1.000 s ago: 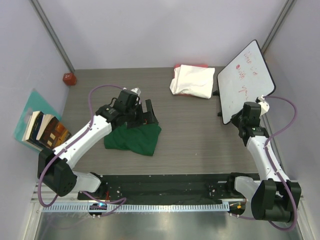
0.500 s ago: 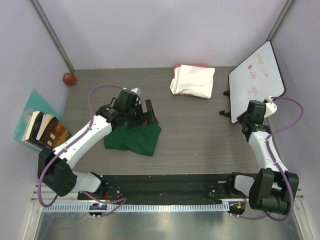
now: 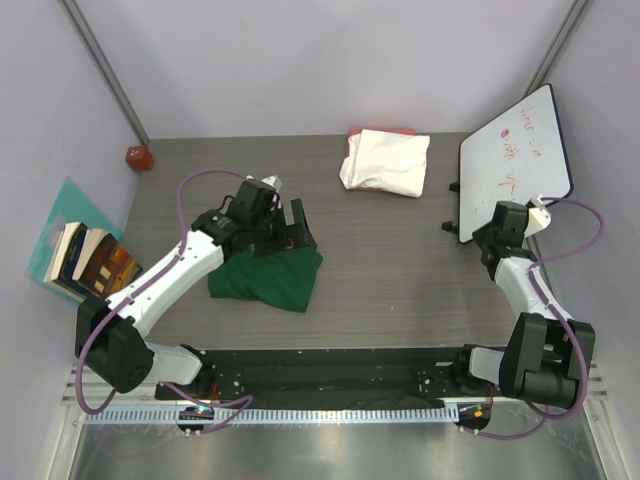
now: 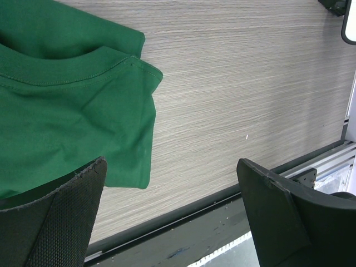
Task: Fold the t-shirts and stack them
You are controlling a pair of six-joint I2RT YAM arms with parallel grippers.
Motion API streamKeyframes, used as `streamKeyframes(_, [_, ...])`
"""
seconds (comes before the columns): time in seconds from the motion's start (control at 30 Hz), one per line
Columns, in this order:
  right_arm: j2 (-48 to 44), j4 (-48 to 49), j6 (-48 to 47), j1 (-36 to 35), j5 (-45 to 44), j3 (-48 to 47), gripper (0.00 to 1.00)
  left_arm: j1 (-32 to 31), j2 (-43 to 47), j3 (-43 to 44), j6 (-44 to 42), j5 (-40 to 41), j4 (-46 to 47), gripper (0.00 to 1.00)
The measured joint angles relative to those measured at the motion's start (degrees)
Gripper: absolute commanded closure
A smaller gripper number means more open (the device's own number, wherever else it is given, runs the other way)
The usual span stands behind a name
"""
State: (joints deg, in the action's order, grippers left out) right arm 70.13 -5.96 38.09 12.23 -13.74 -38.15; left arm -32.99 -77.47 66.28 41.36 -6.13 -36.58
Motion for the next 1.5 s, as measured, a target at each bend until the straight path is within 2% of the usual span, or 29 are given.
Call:
streamKeyframes(0.33, [3.5, 5.6, -0.1, -0.5, 2.4, 0.6, 0.99, 0.0, 0.0, 0.0, 0.0, 0.0, 0.0, 0.0])
streamKeyframes(0.57, [7.7, 9.5, 0.4, -5.1, -0.3, -1.4, 0.99, 0.0, 0.0, 0.0, 0.0, 0.1, 0.0, 0.0])
streamKeyframes(0.93, [-1.6, 0.0, -0.2, -8.2, 0.5, 1.0, 0.99, 0.0, 0.0, 0.9, 0.0, 0.1, 0.0, 0.0])
streamKeyframes(1.2, [11.3, 4.6, -0.7, -7.5, 1.2, -6.1, 0.99, 0.0, 0.6, 1.1, -1.0, 1.2, -0.4, 0.0])
streamKeyframes(1.5, [14.2, 0.9, -2.1, -7.1, 1.3, -9.1, 0.99, 0.0, 1.5, 2.0, -1.6, 2.1, -1.4, 0.0])
